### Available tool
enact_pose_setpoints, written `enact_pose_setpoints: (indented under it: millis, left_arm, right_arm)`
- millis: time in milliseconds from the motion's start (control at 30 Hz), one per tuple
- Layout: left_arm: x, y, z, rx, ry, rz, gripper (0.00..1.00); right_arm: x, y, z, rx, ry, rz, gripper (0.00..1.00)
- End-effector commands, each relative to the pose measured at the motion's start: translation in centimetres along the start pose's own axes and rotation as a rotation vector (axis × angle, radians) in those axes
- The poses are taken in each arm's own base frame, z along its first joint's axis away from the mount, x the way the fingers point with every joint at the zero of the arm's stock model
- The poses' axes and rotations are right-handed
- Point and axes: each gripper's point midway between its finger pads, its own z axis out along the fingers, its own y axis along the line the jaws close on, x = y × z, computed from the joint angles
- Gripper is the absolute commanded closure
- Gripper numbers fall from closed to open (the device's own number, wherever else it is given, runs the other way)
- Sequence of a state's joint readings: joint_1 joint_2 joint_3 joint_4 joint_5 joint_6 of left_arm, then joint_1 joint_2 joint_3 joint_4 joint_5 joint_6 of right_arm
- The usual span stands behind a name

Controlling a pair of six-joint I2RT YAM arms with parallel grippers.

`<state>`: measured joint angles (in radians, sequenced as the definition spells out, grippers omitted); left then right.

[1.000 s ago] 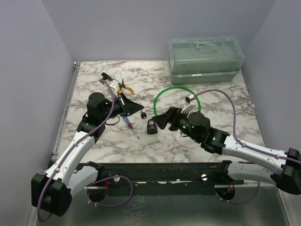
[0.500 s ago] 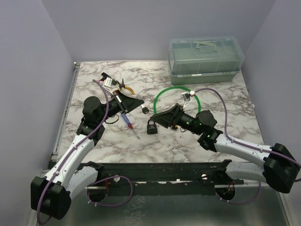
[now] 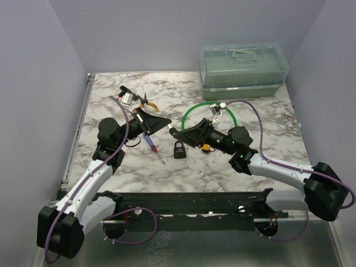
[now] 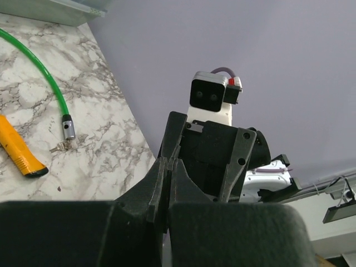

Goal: Unlock with the key

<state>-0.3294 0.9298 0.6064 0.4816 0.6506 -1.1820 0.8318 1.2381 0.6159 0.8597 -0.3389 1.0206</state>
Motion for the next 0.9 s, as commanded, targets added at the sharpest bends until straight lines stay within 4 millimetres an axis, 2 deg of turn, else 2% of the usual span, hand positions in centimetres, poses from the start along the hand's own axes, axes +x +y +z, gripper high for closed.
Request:
enact_pose_setpoints:
  millis: [0, 167, 467, 867]
  left_arm:
    - [0.3, -1.3, -0.1, 0.061, 0.018, 0.005, 1.0]
    - [0.5, -1.1, -0.1, 0.061, 0.021, 0.001, 1.0]
    - [1.1, -0.9, 0.0, 0.069, 0.066, 0.012, 1.0]
    - [2.0, -1.0, 0.2, 0.093, 0.146, 0.036, 1.0]
  right_arm:
    - [-0.7, 1.0, 0.7, -0.033, -0.004, -0.024, 0.41]
    - [-0.9, 0.6, 1.1, -0.014, -0.004, -0.029, 0.43]
    - [-0.1, 0.4, 1.8, -0.023, 0.052, -0.022, 0.56]
    - [1.1, -0.5, 1.3, 0.03, 0.115, -0.029, 0.62]
